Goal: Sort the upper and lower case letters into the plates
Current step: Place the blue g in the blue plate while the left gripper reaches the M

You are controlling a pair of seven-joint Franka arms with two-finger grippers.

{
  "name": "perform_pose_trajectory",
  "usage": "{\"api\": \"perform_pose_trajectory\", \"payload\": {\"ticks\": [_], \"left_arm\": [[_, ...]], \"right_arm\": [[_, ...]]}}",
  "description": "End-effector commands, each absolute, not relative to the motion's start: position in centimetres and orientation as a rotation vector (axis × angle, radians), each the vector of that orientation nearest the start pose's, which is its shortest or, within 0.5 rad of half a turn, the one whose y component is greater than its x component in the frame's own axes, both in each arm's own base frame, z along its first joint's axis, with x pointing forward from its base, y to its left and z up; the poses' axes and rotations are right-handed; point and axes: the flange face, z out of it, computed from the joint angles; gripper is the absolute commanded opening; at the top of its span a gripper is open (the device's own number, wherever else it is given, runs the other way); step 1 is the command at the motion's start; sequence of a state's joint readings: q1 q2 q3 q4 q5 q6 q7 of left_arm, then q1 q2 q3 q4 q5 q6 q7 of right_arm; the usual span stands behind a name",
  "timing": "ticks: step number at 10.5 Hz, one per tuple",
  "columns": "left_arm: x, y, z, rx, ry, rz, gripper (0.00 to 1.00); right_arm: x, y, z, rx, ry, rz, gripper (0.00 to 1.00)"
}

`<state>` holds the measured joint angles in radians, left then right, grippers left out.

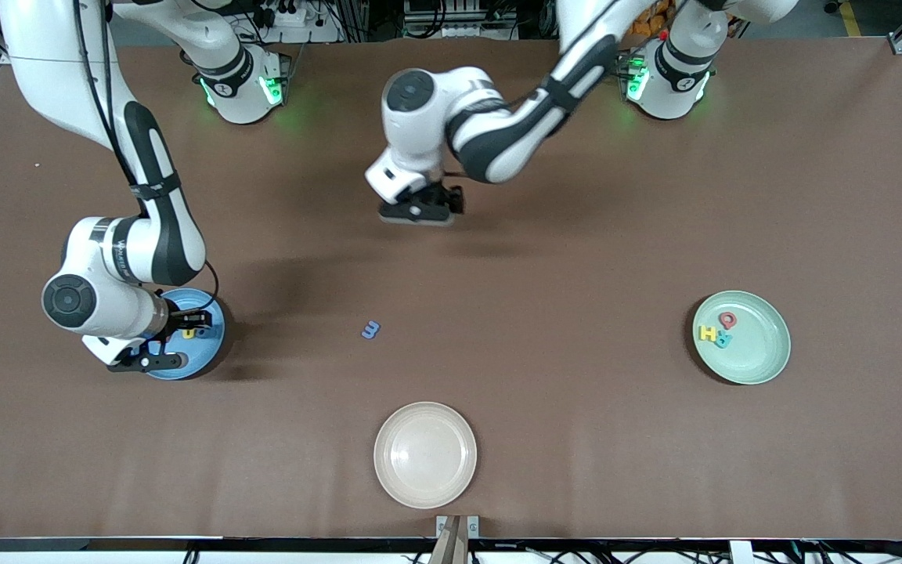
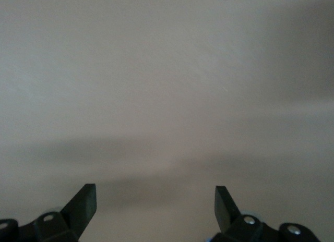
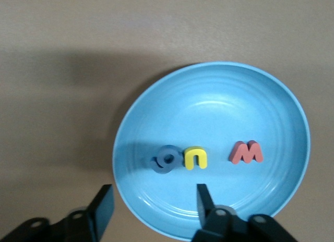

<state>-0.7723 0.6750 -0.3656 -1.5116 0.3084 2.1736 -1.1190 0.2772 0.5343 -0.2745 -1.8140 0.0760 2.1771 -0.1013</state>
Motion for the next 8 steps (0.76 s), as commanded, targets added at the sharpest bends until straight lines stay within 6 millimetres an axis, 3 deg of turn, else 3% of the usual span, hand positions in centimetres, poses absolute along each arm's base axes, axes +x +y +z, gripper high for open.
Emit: {"api": "perform_pose_trajectory", "payload": {"ticks": [1, 4, 5, 8], "left_arm": [[29.9, -65.9, 25.7, -3.115, 0.205, -0.129, 1.00], [26.4, -67.3, 21.1, -3.121, 0.194, -0.075, 1.00], [24.8, -68.1, 20.3, -3.148, 0.150, -0.073, 1.00], [23.9, -68.3, 19.6, -3.160, 0.075, -0.020, 1.00]], "right_arm": [[64.2, 3.9, 25.4, -3.218, -0.197, 0.206, 1.00], [64.4, 8.9, 24.5, -3.231, -0.132, 0.183, 1.00], [64.4, 9.7, 24.6, -3.232, -0.143, 0.177, 1.00], [64.3, 9.8, 24.5, -3.229, -0.144, 0.191, 1.00]]}}
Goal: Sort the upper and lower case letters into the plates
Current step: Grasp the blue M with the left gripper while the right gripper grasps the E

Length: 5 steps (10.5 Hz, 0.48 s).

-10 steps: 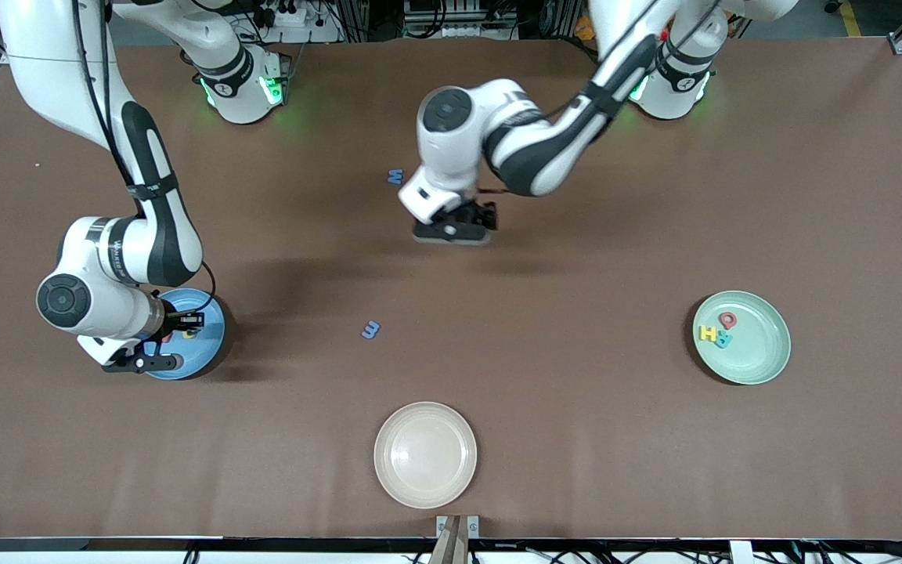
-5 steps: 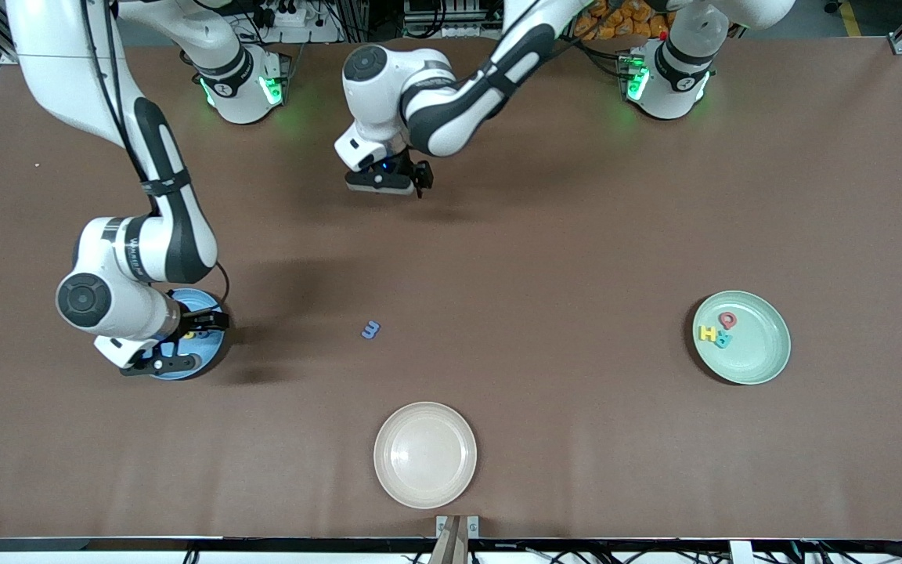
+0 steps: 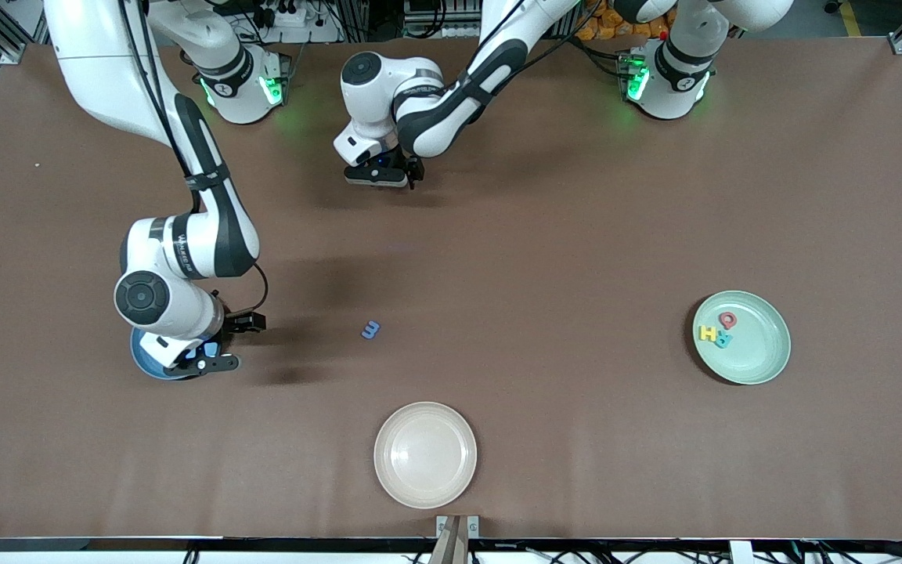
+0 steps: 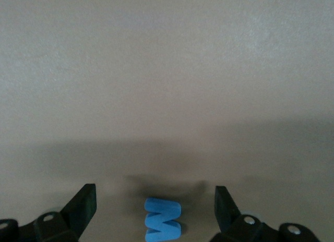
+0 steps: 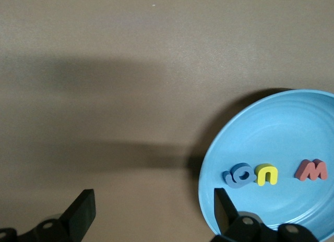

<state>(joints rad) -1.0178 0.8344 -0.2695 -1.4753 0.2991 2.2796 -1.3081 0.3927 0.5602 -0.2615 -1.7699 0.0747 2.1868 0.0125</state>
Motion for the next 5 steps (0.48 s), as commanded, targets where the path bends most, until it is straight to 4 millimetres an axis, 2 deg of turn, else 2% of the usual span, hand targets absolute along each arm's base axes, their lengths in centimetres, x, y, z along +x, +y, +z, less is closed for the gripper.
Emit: {"api": "perform_pose_trajectory", "payload": {"ticks": [1, 3, 5], "left_arm": [[23.3, -68.6, 19.7, -3.185, 0.032, -0.017, 1.00], [22.8, -68.6, 19.4, -3.190, -0.014, -0.008, 1.00], [22.4, -68.1, 18.4, -3.175, -0.011, 0.001, 1.00]], "right_arm": [[64.2, 10.4, 24.5, -3.214, -0.134, 0.191, 1.00], [63.6, 12.9, 23.8, -3.138, -0.067, 0.211, 1.00], [63.2, 15.5, 23.5, -3.138, 0.091, 0.207, 1.00]]}}
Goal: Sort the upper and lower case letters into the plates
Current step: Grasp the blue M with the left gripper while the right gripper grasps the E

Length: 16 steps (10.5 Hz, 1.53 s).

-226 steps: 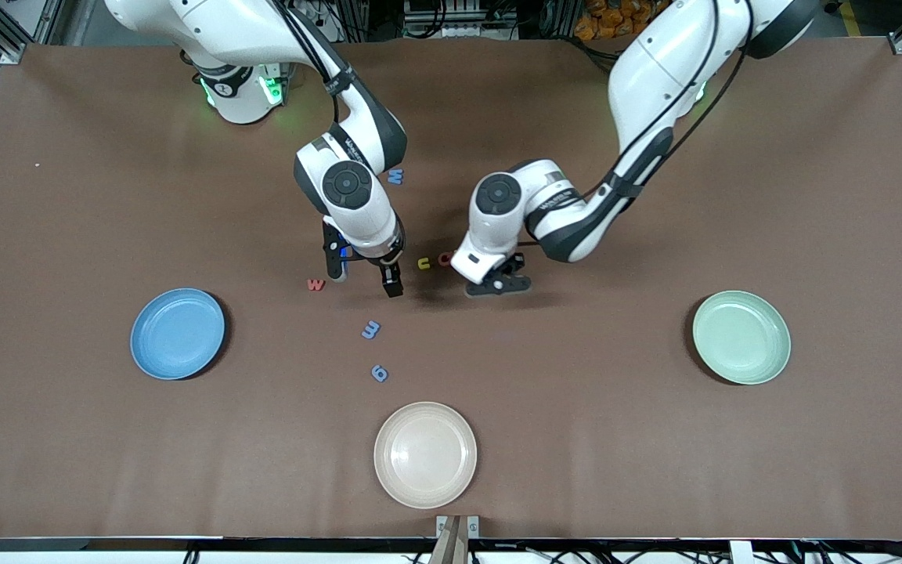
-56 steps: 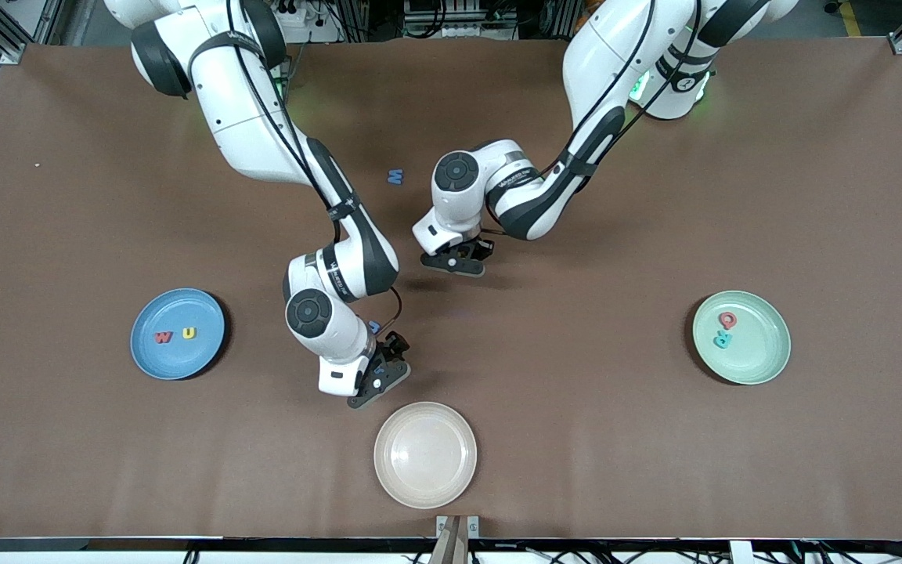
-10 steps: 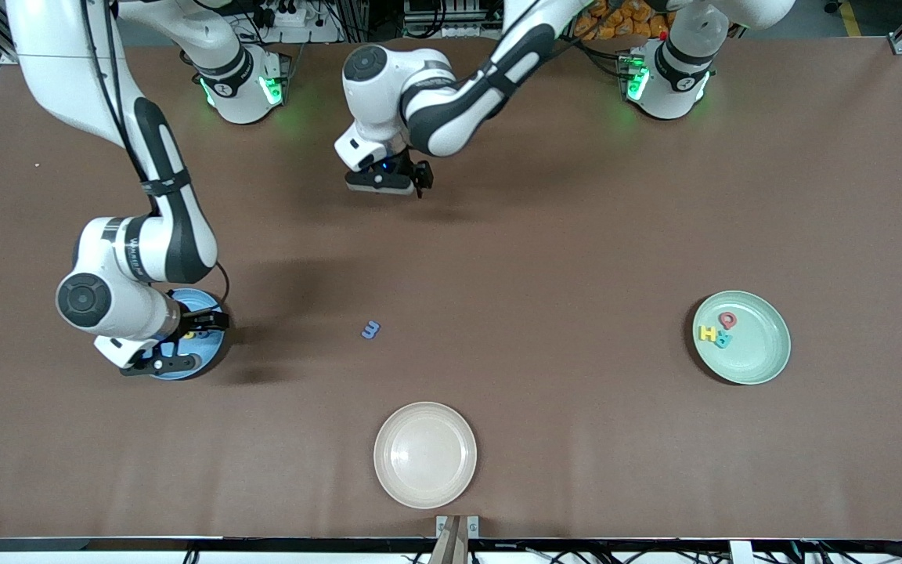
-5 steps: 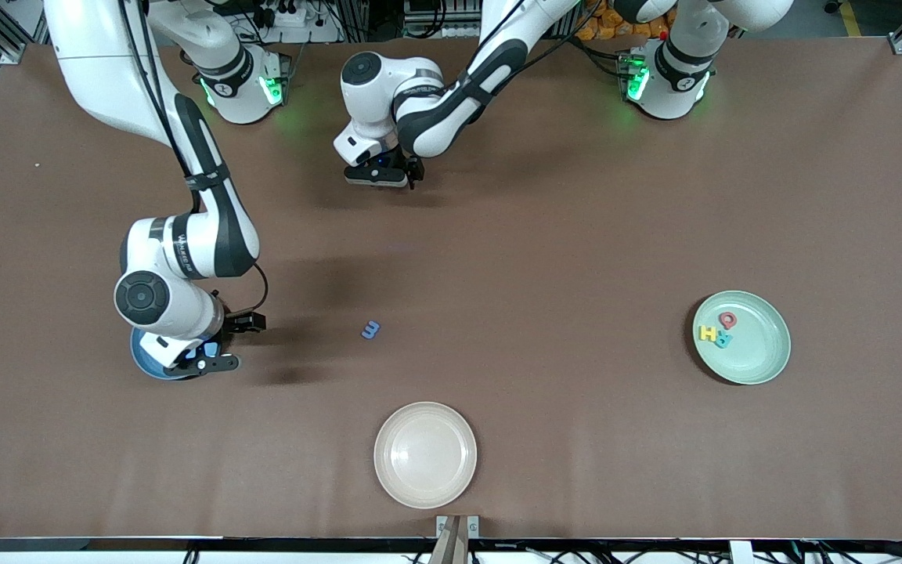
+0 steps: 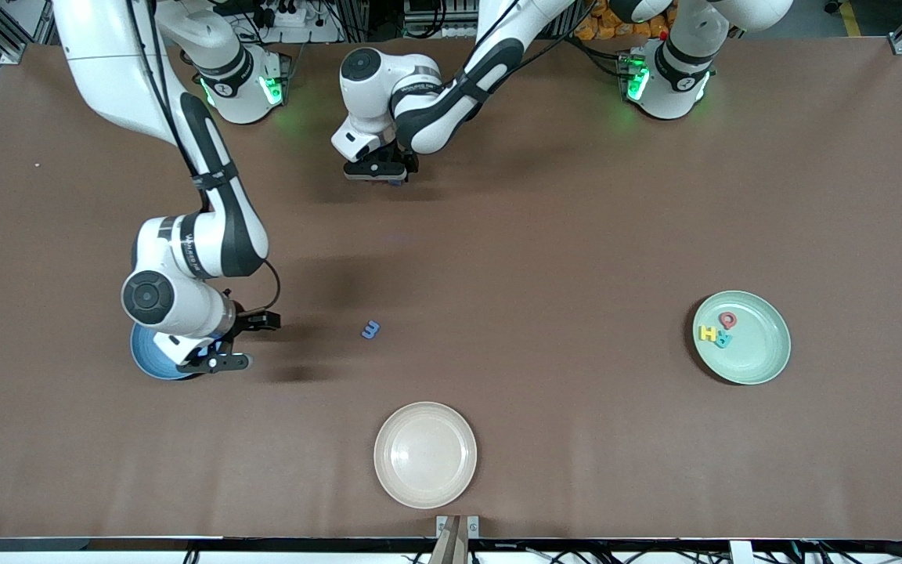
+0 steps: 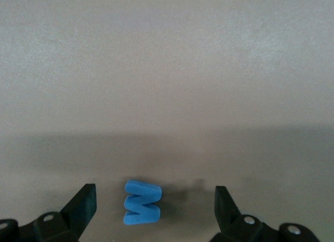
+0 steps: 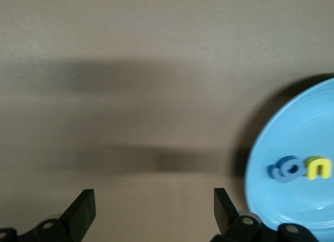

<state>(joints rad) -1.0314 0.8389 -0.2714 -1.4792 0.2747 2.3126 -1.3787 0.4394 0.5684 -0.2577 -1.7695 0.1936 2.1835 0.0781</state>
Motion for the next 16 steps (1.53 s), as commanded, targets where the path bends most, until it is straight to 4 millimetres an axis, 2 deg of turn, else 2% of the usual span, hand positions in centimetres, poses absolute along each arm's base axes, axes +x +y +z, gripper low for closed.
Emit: {"api": "perform_pose_trajectory", "payload": {"ticks": [1, 4, 6, 7, 8, 10, 11, 12, 13, 16], "left_arm": [[22.3, -68.0, 18.2, -3.174, -0.008, 0.002, 1.00], [21.7, -67.5, 17.2, -3.177, 0.005, 0.006, 0.98], [21.2, -67.3, 16.7, -3.168, 0.017, 0.010, 0.85], [21.0, -67.1, 16.4, -3.160, 0.018, 0.015, 0.74], [20.9, -66.9, 16.2, -3.156, 0.019, 0.017, 0.58], [20.9, -66.7, 16.0, -3.150, 0.015, 0.022, 0.13], [20.7, -66.4, 15.7, -3.140, 0.021, 0.024, 0.00], [20.6, -66.1, 15.7, -3.134, 0.004, 0.022, 0.00], [20.5, -65.9, 16.0, -3.132, -0.002, 0.017, 0.00], [19.5, -63.2, 17.4, -3.093, 0.033, 0.001, 0.00]], "right_arm": [[62.7, 18.0, 23.5, -3.143, 0.182, 0.202, 1.00], [60.9, 25.7, 22.8, -3.138, 0.463, 0.169, 1.00], [59.5, 30.2, 22.0, -3.066, 0.616, 0.122, 1.00], [59.3, 31.0, 21.7, -3.029, 0.652, 0.128, 1.00], [59.3, 31.1, 21.5, -3.003, 0.695, 0.144, 1.00], [60.1, 31.9, 21.7, -2.938, 0.910, 0.125, 1.00], [60.8, 32.9, 21.6, -2.907, 1.012, 0.102, 1.00], [60.3, 34.8, 20.7, -2.915, 1.023, 0.097, 1.00], [60.1, 35.8, 19.9, -2.917, 1.038, 0.092, 1.00], [60.2, 35.7, 18.3, -2.942, 1.040, 0.095, 1.00]]}}
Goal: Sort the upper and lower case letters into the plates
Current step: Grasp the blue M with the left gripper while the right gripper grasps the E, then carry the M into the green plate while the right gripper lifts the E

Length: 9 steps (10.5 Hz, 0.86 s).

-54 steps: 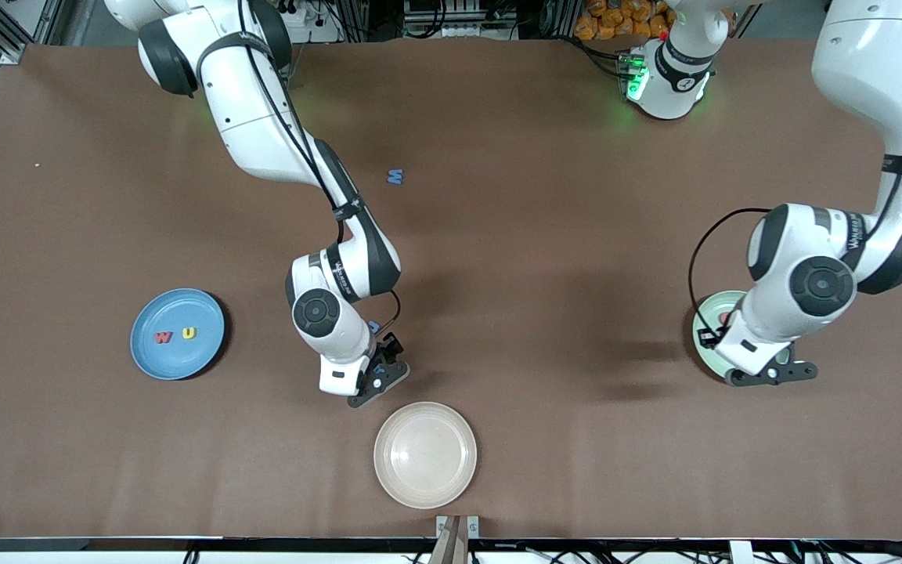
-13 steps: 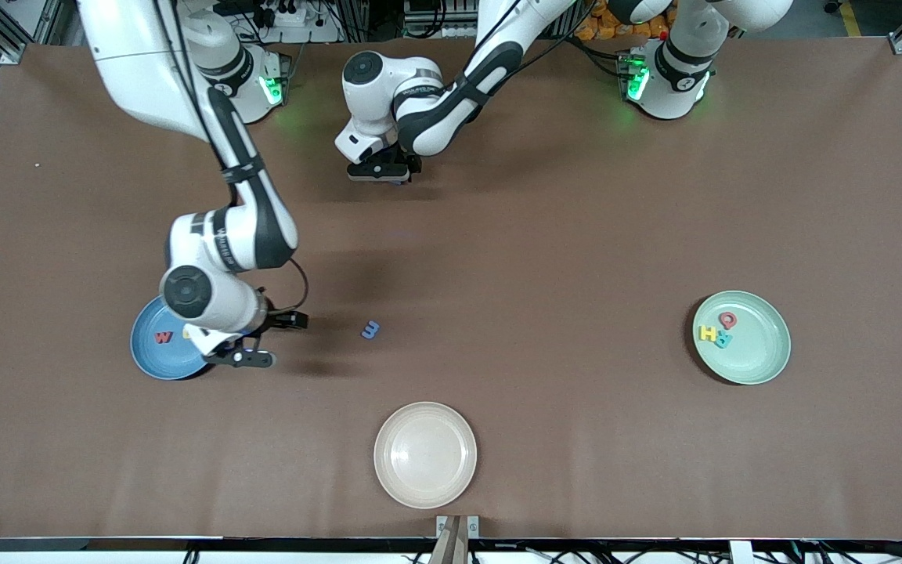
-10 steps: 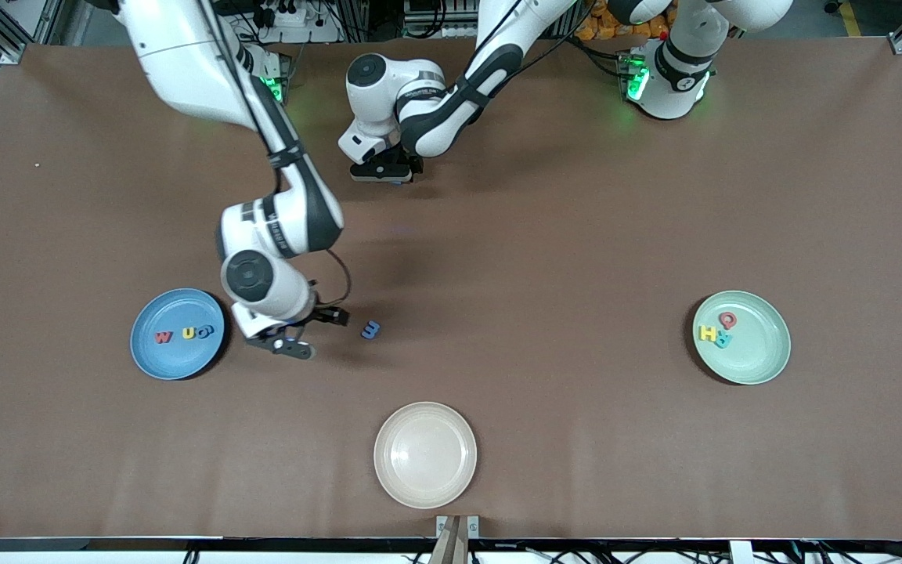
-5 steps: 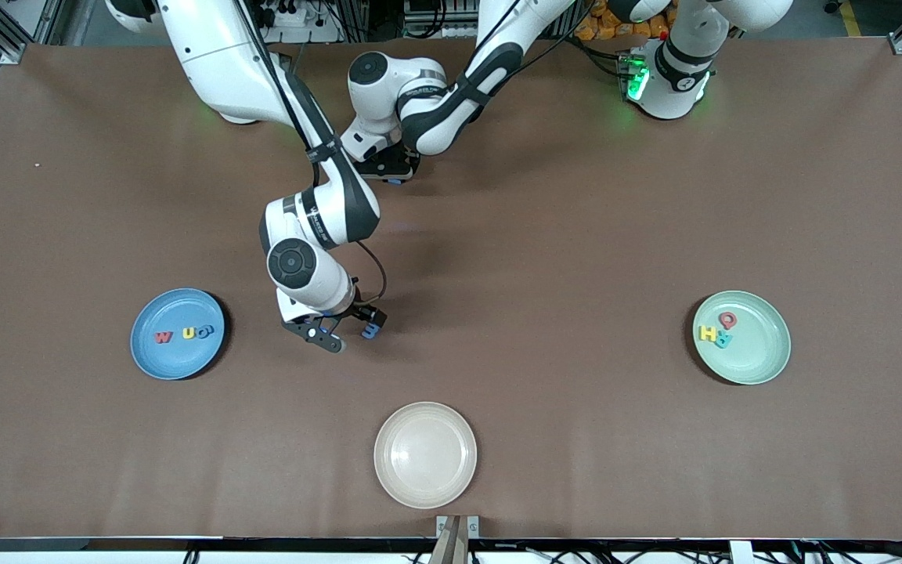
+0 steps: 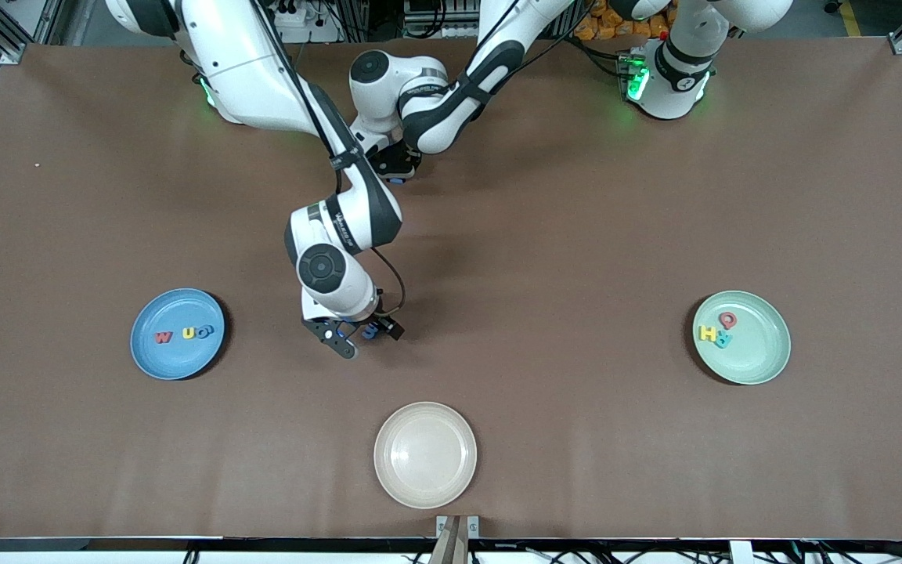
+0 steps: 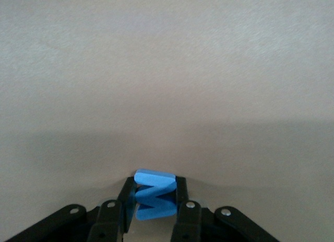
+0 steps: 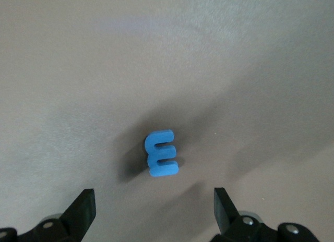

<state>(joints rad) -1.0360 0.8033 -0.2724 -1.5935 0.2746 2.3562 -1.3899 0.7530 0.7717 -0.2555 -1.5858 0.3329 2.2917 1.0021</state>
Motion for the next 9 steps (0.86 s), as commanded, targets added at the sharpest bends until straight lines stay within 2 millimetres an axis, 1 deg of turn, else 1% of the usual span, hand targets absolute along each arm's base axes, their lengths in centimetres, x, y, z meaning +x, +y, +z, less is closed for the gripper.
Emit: {"api": "perform_pose_trajectory", "payload": {"ticks": [1, 4, 5, 7, 9], "left_arm": [[18.8, -61.7, 17.8, -3.068, 0.077, -0.028, 0.00], [18.8, -57.6, 19.9, -3.031, 0.096, -0.060, 0.00], [18.9, -56.6, 21.5, -3.036, 0.082, -0.084, 0.00], [21.1, -53.7, 25.5, -3.056, 0.032, -0.149, 0.00], [25.8, -50.6, 28.7, -3.073, -0.050, -0.199, 0.00]], "right_arm": [[60.2, 35.5, 18.3, -2.947, 1.044, 0.100, 1.00], [60.7, 34.8, 18.3, -2.960, 1.040, 0.069, 1.00], [60.6, 34.9, 18.2, -2.966, 1.037, 0.066, 1.00], [60.4, 35.1, 17.8, -2.972, 1.034, 0.069, 1.00], [60.4, 35.2, 17.5, -2.978, 1.023, 0.053, 1.00]]}}
